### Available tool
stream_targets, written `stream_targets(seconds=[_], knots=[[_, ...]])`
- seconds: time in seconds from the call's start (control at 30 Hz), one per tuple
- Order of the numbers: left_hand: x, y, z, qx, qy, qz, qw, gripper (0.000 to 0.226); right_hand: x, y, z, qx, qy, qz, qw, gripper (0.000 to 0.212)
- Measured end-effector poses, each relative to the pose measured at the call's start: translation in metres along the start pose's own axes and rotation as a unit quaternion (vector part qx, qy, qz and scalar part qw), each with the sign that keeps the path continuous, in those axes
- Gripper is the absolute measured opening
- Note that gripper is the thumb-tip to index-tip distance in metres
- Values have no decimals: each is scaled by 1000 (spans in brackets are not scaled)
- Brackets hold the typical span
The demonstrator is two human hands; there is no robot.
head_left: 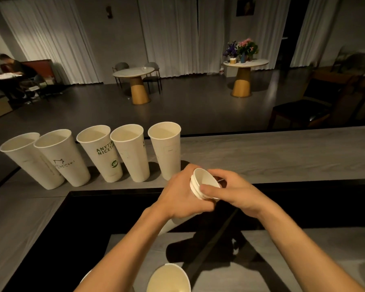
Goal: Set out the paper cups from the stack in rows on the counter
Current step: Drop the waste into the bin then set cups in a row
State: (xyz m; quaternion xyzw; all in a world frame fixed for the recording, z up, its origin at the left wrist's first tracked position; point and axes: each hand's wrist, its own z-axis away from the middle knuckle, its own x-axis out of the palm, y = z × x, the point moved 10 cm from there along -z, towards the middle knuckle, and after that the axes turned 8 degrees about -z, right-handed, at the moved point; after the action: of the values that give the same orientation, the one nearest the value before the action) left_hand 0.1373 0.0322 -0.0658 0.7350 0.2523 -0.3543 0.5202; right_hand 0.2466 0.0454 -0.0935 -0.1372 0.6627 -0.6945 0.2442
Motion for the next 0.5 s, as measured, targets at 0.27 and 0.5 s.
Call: stream_targets(seconds=[0.27, 0.5], knots=[[0, -13, -7, -13, 16, 1, 1000, 65, 0, -27, -5, -46, 129, 199, 970, 31], [4, -45, 1, -65, -24, 72, 995, 72, -38, -36, -15, -116, 126, 86, 981, 89]])
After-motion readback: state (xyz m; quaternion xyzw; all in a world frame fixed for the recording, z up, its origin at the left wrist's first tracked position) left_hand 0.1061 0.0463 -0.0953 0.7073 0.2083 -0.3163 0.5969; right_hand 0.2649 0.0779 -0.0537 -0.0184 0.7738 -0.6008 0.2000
